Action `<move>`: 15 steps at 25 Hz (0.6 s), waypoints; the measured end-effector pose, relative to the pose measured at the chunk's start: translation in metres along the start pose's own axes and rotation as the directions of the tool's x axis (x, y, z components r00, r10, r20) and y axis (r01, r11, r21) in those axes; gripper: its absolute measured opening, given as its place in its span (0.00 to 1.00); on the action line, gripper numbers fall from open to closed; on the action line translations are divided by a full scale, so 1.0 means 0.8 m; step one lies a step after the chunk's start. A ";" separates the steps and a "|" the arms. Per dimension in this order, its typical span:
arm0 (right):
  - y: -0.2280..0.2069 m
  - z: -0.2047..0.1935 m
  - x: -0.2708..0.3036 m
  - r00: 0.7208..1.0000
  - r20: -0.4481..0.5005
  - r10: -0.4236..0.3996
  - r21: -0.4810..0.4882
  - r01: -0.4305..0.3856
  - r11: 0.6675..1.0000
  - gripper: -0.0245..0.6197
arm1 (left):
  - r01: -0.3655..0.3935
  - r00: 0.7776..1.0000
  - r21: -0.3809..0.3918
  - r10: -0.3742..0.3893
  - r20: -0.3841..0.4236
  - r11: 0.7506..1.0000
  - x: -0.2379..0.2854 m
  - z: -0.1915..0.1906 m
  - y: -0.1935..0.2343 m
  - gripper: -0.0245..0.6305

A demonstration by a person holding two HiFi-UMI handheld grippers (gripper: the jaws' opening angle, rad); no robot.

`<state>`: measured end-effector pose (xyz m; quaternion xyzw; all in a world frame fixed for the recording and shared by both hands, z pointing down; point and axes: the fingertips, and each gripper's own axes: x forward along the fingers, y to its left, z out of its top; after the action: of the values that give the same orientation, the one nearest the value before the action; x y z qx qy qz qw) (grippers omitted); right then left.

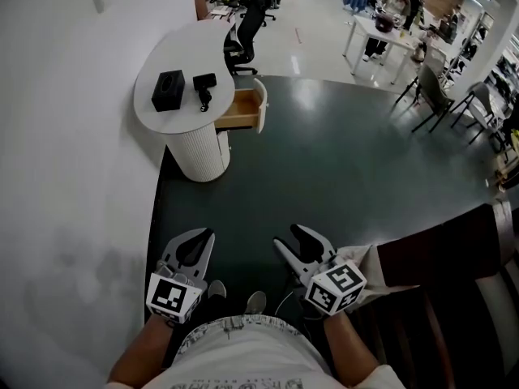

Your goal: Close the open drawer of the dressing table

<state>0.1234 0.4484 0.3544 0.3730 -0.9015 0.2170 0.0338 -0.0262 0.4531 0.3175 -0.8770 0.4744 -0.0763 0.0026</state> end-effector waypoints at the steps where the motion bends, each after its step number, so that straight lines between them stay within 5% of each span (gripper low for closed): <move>1: -0.003 0.000 -0.001 1.000 0.002 0.001 0.003 -0.001 1.000 0.39 | -0.003 1.000 -0.001 0.003 -0.003 1.000 0.002 0.001 0.000 0.08; 15: -0.061 0.025 0.052 0.999 -0.026 -0.020 0.001 0.020 1.000 0.38 | 0.010 1.000 -0.008 -0.010 0.010 1.000 0.076 -0.005 0.048 0.08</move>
<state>0.1290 0.3819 0.3632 0.3792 -0.8970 0.2222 0.0473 -0.0259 0.3812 0.3263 -0.8797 0.4703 -0.0702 0.0011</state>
